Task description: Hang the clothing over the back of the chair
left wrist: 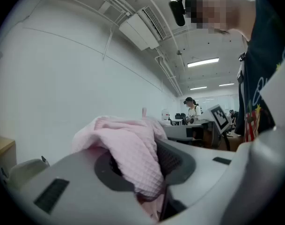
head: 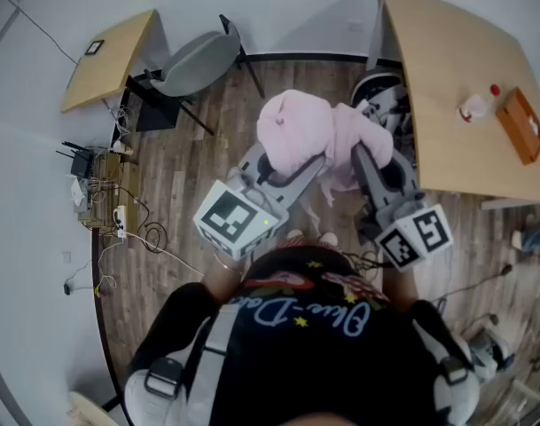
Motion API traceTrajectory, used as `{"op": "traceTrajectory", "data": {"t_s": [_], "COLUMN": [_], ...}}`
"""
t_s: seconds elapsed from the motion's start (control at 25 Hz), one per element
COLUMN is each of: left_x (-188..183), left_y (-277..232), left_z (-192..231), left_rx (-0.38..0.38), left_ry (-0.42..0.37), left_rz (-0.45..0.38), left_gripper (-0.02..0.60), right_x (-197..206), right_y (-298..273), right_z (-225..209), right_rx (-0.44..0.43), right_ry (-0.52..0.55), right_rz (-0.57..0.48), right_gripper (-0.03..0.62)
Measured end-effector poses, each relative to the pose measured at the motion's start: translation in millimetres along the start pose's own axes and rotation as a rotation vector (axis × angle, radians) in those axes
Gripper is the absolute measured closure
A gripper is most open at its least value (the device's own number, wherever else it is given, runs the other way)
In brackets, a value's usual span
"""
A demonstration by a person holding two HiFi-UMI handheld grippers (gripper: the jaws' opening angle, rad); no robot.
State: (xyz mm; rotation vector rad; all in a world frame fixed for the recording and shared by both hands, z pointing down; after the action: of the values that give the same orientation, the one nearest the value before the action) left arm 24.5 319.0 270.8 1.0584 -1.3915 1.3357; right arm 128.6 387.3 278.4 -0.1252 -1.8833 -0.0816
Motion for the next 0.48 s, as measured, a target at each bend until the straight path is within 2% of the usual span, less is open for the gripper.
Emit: {"op": "traceTrajectory", "data": {"t_s": [0.48], "left_x": [1.4], "left_y": [-10.0], "left_z": [-5.6], "left_rx": [-0.016], "left_ry": [-0.007], "left_rz": [-0.006], "left_gripper": [0.466], "right_x": [-0.5], "right_y": [6.0], "right_z": [-10.6], "right_rx": [-0.008], "right_ry": [0.002], "right_rz": [-0.002], "right_gripper": [0.540]}}
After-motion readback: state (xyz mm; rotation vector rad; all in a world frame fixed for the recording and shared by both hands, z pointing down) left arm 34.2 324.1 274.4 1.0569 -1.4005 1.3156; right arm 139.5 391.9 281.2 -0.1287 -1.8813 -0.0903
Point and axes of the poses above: the fingertips, and each gripper's own axes: y backward along the fingers, z to its left, x out of its underside, the point moved 4 cm from there along y, backward along the fingers, and after that the axes turned 6 degrees about z, right-handed, at the moved point
